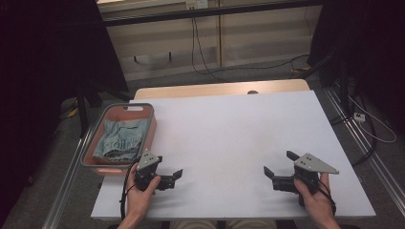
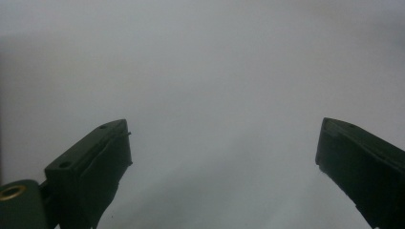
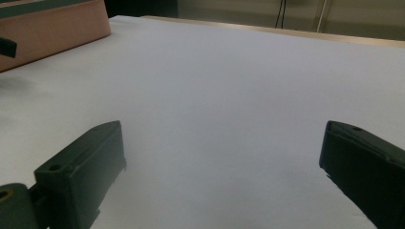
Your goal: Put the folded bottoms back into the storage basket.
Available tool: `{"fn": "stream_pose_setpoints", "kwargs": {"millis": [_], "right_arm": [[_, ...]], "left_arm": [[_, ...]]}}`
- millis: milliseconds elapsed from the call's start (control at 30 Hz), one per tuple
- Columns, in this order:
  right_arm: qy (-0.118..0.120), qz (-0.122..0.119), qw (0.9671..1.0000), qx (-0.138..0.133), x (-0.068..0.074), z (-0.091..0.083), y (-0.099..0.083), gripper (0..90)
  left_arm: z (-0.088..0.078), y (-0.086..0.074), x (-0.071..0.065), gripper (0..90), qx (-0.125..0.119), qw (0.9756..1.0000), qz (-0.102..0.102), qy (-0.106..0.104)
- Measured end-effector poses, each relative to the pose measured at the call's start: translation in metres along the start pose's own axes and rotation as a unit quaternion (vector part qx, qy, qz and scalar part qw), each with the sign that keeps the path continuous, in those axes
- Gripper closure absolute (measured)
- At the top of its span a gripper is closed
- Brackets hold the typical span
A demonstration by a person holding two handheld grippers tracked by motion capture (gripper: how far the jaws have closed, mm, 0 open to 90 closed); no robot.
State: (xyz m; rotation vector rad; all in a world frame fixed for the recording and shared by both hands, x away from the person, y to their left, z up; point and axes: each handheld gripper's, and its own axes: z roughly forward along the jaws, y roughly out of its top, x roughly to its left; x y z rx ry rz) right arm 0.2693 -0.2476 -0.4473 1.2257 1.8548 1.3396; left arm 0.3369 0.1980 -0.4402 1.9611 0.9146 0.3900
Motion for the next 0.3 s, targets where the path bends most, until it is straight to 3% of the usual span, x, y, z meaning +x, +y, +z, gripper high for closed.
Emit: {"fn": "stream_pose_setpoints", "kwargs": {"millis": [300], "right_arm": [[0.0, 0.004, 1.0, 0.003, -0.0006, 0.0018, -0.0004, 1.6]], "left_arm": [[0.0038, -0.0012, -0.002, 4.9, 0.005, 1.0, -0.004, -0.004]]}}
